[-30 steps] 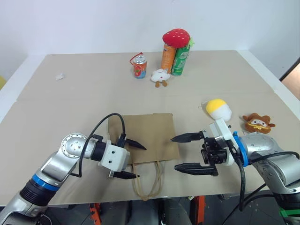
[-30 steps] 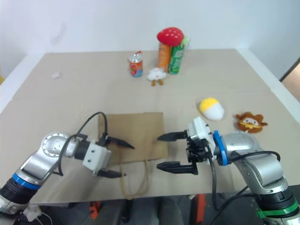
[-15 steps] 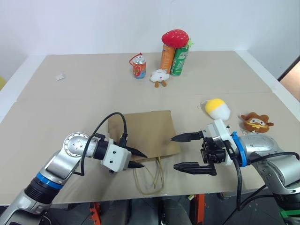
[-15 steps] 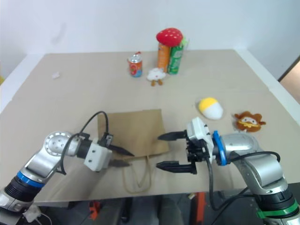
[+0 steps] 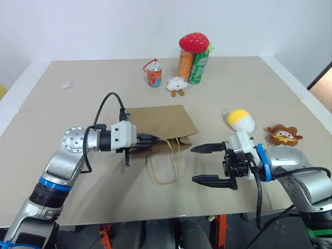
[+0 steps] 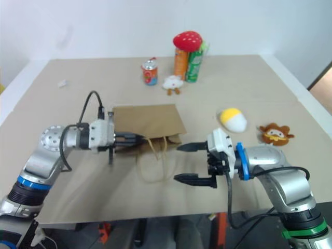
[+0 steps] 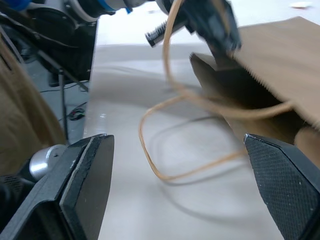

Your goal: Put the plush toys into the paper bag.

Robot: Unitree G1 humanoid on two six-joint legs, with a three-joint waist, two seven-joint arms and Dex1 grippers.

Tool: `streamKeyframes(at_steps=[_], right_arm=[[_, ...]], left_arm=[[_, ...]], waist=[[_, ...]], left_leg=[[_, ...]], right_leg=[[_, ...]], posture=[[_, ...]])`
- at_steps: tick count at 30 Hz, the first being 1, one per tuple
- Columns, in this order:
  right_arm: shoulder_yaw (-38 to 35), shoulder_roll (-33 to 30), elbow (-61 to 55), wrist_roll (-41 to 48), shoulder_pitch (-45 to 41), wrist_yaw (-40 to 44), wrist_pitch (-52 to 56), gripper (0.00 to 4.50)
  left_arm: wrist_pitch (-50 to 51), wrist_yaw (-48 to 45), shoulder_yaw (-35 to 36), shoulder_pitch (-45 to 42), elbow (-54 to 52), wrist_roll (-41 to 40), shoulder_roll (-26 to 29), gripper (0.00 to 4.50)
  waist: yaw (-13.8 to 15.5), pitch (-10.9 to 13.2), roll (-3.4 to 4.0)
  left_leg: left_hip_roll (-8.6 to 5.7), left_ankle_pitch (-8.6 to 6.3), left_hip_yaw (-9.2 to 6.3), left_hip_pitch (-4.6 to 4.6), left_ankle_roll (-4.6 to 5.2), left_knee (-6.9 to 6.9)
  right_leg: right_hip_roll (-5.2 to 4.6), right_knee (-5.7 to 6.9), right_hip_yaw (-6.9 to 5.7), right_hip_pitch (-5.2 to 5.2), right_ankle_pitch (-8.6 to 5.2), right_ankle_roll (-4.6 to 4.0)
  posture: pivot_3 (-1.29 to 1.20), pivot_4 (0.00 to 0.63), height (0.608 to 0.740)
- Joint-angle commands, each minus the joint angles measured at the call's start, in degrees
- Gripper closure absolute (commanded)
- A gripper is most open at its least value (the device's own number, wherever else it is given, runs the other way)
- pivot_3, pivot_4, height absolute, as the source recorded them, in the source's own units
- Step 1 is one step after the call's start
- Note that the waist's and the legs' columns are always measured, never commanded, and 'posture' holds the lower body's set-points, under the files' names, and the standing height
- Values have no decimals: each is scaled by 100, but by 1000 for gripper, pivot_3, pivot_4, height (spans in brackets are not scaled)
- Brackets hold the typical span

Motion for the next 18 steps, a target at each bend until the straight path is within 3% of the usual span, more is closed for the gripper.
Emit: streamKeyframes(at_steps=[1,4,6,8,9,12,16,18], right_arm=[[14,196,65,-82,-212,-176,-129,0],[162,389,172,-286,-347,-334,-192,0],[241,613,281,-415,-478,-567,-233,464],[326,839,380,-549,-620,-828,-233,1029],[388,958,437,-667,-701,-963,-235,1630],[560,1244,616,-949,-897,-1299,-254,2497],[735,1619,953,-1330,-1155,-1699,-354,4469],[822,1793,1117,-1547,-1254,-1928,-406,4469]], left_arm=[[350,269,204,-178,-183,-202,-130,4442],[465,348,181,-168,-270,-185,-189,4442],[532,420,168,-159,-323,-182,-237,4500],[627,516,171,-141,-385,-226,-300,4500],[674,576,185,-135,-408,-241,-344,4500],[706,691,193,-132,-436,-180,-424,4500],[796,941,238,-139,-487,-169,-539,4500],[867,1070,265,-140,-515,-186,-599,4500]], waist=[[-5,0,0],[-7,0,0],[-6,0,0],[-11,0,0],[-10,0,0],[-9,0,-1],[-10,-1,0],[-11,0,0]], left_leg=[[0,0,1,0,0,0],[2,1,4,4,1,3],[3,1,4,5,1,3],[4,1,5,5,1,4],[4,1,8,5,2,4],[6,3,8,6,4,6],[10,4,10,6,6,6],[12,5,12,6,7,6]], right_leg=[[0,0,0,0,0,0],[8,0,6,1,5,-2],[12,0,6,1,5,-2],[18,0,9,1,6,-4],[24,0,15,-1,9,-4],[36,0,17,-1,11,-3],[47,0,24,-4,14,-6],[55,0,33,-7,18,-6]], posture=[[0,150,740],[0,150,740],[0,150,740],[0,150,740],[0,150,740],[0,150,740],[0,150,740],[0,150,740]])
